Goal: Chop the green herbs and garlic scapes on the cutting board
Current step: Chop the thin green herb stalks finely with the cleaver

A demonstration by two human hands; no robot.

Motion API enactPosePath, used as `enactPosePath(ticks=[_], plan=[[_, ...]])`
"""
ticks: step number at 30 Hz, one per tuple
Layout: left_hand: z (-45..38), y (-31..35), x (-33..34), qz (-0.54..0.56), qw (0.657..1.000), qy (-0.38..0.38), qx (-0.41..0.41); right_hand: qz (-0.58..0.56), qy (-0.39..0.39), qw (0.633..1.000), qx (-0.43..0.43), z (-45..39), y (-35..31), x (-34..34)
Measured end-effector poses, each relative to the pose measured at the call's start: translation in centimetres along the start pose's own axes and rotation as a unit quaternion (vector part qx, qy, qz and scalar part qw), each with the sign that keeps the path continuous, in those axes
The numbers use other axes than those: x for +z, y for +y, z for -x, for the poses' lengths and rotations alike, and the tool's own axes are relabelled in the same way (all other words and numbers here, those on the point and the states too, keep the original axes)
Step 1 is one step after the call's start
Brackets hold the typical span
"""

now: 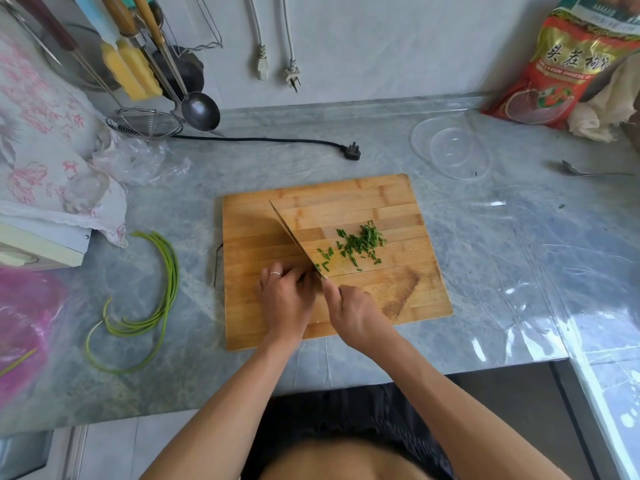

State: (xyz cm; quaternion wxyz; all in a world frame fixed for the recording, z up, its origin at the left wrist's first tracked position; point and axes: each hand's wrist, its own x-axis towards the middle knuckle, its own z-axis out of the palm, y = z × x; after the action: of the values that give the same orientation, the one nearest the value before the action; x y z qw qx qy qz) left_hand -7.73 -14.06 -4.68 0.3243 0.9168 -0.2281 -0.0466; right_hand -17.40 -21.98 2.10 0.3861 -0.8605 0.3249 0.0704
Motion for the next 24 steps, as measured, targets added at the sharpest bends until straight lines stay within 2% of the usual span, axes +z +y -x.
enactPosePath(ticks=[4,8,10,14,19,24], plan=[[-0.1,0.3,0.0,-0.003,1.0,0.008,-0.004,-0.029,0.034,0.999,-0.001,-0.3,-0.7,0.0],[0.1,-0.2,0.0,-0.004,1.0,-0.012,-0.002,-0.047,0.023,0.999,-0.003,-2.4,-2.1,-0.1],[0.1,0.1,0.0,-0.003,1.0,0.001,-0.006,-0.011,0.007,1.0,-0.023,-1.3,-1.4,-0.2],[0.1,0.2,0.1,-0.003,1.0,0.022,0.019,-0.006,-0.023,0.999,0.037,1.7,0.6,-0.3],[0.1,0.0,0.2,-0.008,1.0,0.026,0.007,-0.032,-0.019,0.999,0.03,-1.5,-1.1,-0.6],[0.0,-0.3,0.3,-0.002,1.0,-0.004,0.005,-0.094,0.041,0.995,0.01,-3.9,-2.1,-0.3]])
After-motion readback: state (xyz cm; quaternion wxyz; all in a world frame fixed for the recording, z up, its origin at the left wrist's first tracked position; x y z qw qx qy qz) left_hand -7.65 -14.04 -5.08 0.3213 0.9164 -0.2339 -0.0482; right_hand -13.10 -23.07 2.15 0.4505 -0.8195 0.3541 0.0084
